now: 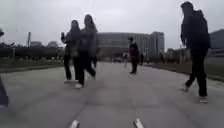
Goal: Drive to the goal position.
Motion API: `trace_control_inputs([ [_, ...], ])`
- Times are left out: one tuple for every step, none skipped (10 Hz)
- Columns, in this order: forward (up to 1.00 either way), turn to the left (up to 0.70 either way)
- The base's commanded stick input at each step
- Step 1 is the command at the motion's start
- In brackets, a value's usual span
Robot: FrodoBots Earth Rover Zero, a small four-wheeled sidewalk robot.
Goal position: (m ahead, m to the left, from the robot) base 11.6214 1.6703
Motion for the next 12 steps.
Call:
trace_control_inputs([
  [0.85, -0.03],
  [0.85, -0.03],
  [0.85, -0.03],
  [0.85, -0.03],
  [0.85, -0.03],
  [0.85, -0.02],
  [0.85, -0.02],
  [0.85, -0.02],
  [0.85, -0.02],
  [0.85, -0.02],
  [0.85, -0.02],
  [0.85, -0.02],
])
